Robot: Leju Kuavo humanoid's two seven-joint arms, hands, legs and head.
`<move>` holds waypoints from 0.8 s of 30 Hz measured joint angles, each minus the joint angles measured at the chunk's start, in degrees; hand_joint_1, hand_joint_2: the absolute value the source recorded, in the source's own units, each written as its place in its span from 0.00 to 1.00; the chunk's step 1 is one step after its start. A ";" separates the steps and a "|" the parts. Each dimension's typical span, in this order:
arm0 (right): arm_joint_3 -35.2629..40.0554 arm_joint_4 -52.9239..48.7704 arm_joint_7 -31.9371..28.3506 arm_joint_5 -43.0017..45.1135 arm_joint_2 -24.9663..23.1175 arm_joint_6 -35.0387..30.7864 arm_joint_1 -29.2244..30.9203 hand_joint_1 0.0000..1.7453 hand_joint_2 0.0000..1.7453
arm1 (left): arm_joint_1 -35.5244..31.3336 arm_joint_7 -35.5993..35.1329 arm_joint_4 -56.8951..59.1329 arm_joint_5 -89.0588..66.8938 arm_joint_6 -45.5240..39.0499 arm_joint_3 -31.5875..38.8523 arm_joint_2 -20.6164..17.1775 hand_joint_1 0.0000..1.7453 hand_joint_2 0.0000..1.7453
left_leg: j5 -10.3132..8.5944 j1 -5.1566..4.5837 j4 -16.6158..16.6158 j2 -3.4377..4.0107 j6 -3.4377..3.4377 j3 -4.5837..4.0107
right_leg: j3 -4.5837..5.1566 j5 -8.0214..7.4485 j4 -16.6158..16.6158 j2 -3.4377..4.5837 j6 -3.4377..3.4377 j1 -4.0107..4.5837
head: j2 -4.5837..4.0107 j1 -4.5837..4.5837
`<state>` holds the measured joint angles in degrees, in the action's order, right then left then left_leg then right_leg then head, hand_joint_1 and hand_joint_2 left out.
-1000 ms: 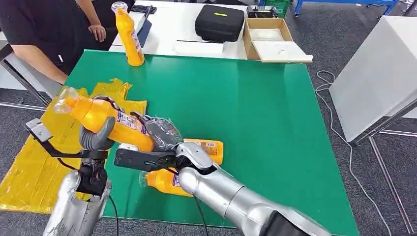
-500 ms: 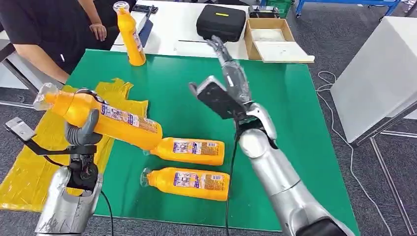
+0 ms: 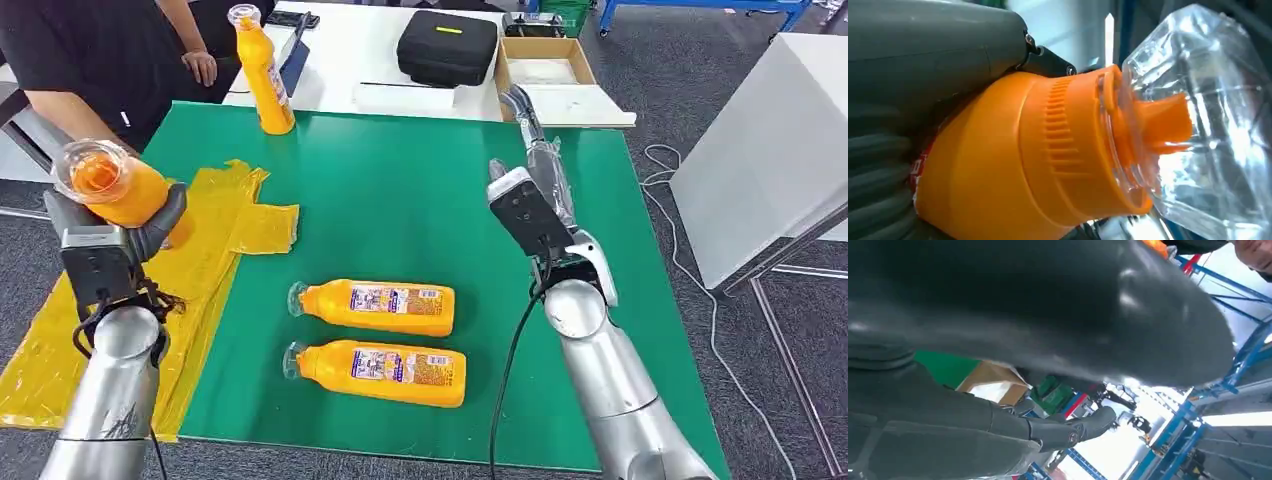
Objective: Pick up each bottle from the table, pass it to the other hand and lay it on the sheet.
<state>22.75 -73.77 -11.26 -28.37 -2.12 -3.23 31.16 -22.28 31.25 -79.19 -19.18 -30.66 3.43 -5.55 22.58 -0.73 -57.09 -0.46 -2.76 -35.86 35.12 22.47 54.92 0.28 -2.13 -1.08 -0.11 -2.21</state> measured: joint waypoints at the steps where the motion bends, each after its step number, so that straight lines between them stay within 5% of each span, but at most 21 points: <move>1: 0.00 0.00 -0.13 0.22 0.24 0.00 -0.17 0.00 0.00 | -0.40 0.15 0.88 -0.60 -0.51 0.02 -0.31 1.00 1.00 | 0.00 0.00 0.00 0.01 0.00 0.00 | 0.00 0.00 0.00 0.00 0.00 0.00 | 0.00 0.00; 4: 0.04 0.00 -0.31 0.68 0.59 0.02 -0.36 0.00 0.00 | -1.11 0.02 3.25 -6.89 -4.78 -0.02 -0.77 1.00 1.00 | -0.01 0.00 0.00 -0.01 0.00 0.00 | 0.00 0.00 0.00 0.00 0.00 0.00 | 0.00 0.02; 10: 1.23 1.60 -2.14 2.69 0.66 0.15 0.02 0.00 0.00 | -2.92 7.44 11.09 -46.64 -8.99 9.26 1.47 1.00 1.00 | 0.00 -0.03 0.00 0.12 0.00 -0.02 | -0.01 0.00 0.01 0.05 0.00 -0.04 | 0.00 0.02; 18: 3.08 3.87 -2.80 2.80 0.31 -0.04 0.24 0.00 0.00 | -3.85 7.54 21.39 -54.63 -9.03 17.47 3.61 1.00 1.00 | -0.01 0.02 0.00 0.01 0.01 -0.02 | 0.03 0.00 0.02 0.06 0.01 -0.02 | 0.00 0.00; 24: 3.89 4.15 -2.80 2.60 0.20 -0.46 -0.17 0.00 0.00 | -4.18 1.36 25.62 -63.37 -9.14 18.43 4.96 1.00 1.00 | -0.01 -0.01 0.00 -0.01 0.01 -0.03 | 0.03 0.00 0.02 0.05 0.01 -0.03 | 0.00 0.00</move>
<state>26.64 -69.61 -14.05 -25.77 -1.92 -3.69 30.98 -26.46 32.62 -53.58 -82.55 -39.80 21.86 -0.59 22.57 -0.75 -57.09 -0.47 -2.75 -35.88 35.15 22.47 54.94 0.33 -2.12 -1.11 -0.11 -2.21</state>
